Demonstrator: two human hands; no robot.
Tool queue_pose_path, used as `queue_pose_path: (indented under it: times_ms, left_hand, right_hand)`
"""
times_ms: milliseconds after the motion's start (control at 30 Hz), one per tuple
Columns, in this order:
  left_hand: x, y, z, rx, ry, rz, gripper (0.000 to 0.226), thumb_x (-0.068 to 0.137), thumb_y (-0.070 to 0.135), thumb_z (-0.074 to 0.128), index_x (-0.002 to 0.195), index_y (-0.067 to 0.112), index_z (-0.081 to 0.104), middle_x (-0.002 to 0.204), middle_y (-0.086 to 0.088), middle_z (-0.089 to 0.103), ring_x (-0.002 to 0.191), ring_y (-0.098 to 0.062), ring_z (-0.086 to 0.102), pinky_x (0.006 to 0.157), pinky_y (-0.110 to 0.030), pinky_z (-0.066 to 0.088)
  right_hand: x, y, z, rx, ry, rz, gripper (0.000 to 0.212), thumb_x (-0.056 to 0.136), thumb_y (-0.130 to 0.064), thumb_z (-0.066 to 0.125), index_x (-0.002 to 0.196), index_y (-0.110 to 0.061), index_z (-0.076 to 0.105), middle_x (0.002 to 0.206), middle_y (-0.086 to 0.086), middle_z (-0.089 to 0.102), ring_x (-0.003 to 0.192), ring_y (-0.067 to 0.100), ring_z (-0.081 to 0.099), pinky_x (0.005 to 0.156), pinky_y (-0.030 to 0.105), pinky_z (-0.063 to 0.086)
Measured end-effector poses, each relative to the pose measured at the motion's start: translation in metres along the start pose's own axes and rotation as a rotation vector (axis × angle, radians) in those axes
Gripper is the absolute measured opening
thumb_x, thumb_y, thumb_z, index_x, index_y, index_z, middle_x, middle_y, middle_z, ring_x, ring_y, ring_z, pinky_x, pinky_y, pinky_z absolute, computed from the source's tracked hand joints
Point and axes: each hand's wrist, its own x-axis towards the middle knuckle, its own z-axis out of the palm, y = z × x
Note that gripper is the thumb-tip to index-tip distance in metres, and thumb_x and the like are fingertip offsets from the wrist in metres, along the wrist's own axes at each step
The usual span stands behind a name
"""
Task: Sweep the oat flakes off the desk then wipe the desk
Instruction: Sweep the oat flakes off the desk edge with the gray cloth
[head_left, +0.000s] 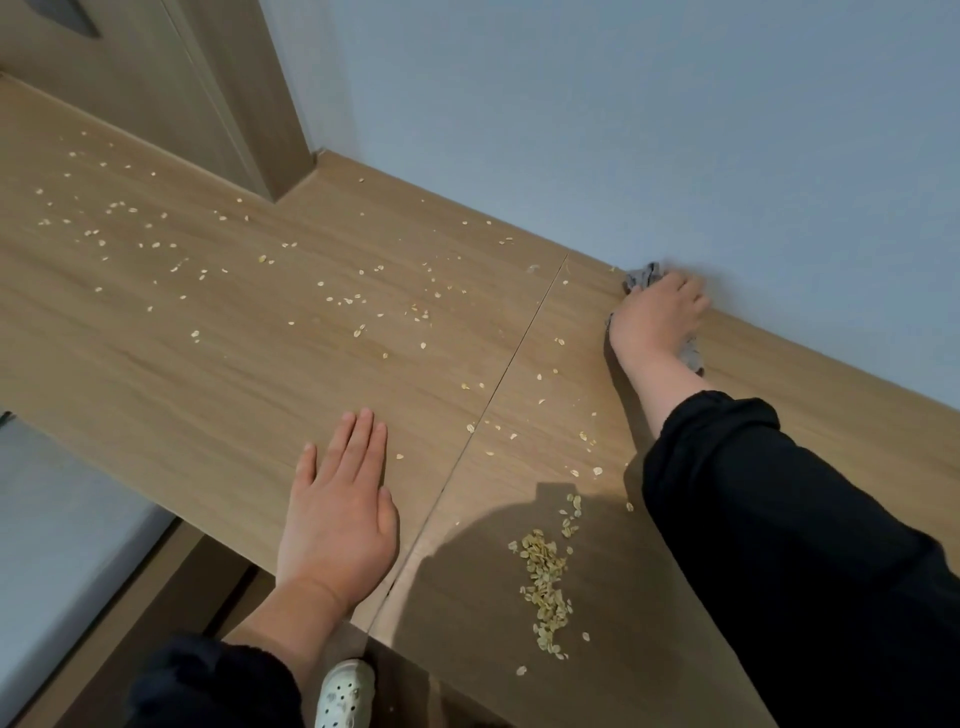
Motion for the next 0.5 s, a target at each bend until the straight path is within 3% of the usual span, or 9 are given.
queue_pose_path:
  times_ms: [300, 500]
  left_hand:
    - [0.0, 0.001, -0.001, 0.015, -0.003, -0.004, 0.068, 0.087, 0.039, 0.001, 0.151, 0.017, 0.002, 0.159, 0.003, -0.005, 0.147, -0.011, -0.01, 0.12, -0.04, 0.0]
    - [0.0, 0.002, -0.002, -0.002, 0.004, 0.0, 0.071, 0.086, 0.039, 0.002, 0.152, 0.014, 0.009, 0.158, 0.003, -0.003, 0.147, -0.011, -0.007, 0.12, -0.039, -0.001]
  right_hand:
    - [-0.01, -0.011, 0.0, 0.054, -0.1, -0.129, 0.048, 0.087, -0.014, 0.06, 0.129, -0.001, 0.04, 0.135, 0.015, 0.042, 0.125, 0.031, 0.036, 0.104, 0.037, 0.034]
    - [-0.016, -0.032, 0.009, 0.184, -0.286, -0.453, 0.04, 0.082, -0.001, 0.057, 0.122, -0.008, 0.056, 0.121, 0.006, 0.053, 0.116, 0.024, 0.047, 0.1, 0.034, 0.043]
